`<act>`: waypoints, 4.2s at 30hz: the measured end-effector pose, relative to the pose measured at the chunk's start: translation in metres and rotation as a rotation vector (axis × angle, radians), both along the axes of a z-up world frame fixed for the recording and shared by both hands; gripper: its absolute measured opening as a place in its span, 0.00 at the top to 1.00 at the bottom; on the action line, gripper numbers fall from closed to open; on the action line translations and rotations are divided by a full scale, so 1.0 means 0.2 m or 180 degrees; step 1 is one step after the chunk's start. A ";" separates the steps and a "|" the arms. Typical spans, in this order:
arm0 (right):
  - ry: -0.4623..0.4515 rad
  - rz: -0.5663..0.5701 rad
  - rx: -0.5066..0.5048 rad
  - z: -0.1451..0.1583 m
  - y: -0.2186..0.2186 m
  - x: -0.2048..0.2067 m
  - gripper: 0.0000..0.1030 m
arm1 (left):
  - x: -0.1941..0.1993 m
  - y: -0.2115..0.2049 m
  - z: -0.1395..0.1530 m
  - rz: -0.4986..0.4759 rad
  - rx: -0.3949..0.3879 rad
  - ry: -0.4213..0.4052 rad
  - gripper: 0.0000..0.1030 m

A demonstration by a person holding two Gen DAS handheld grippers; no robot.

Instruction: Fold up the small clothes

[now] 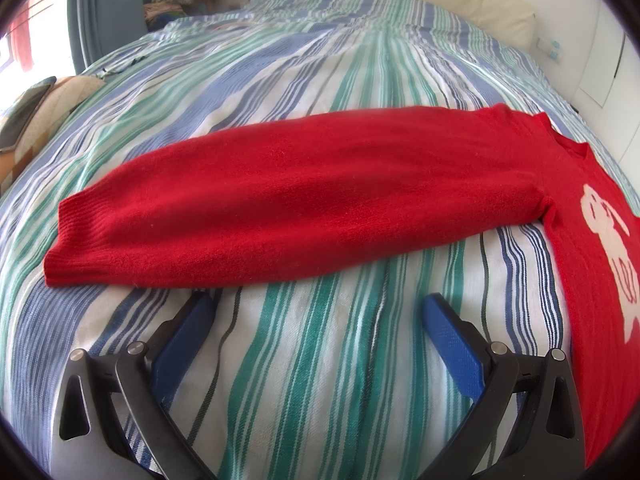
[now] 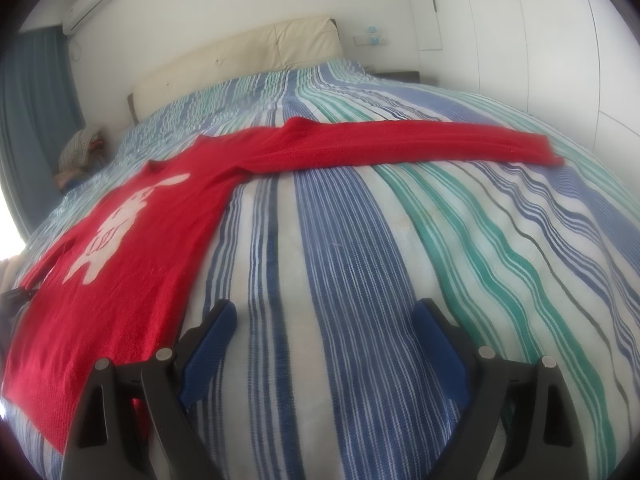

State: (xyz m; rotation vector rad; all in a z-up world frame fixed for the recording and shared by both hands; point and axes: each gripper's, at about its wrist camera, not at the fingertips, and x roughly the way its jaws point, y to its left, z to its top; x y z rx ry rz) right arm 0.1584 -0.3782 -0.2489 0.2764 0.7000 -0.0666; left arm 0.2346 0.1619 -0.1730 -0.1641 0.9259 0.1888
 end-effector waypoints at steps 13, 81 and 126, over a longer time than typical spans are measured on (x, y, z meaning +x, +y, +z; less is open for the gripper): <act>0.0000 0.0000 -0.0002 0.00 0.00 0.00 0.13 | 0.00 0.00 0.00 0.0000 0.0000 0.0001 0.00; -0.0130 -0.1546 0.2824 -0.08 -1.30 0.38 0.37 | -0.38 -0.06 0.24 0.0026 -0.0442 -0.0400 0.01; 0.0955 0.0604 0.1969 0.02 0.06 1.10 0.34 | -0.93 -0.08 0.25 0.0076 -0.0400 -0.0718 0.01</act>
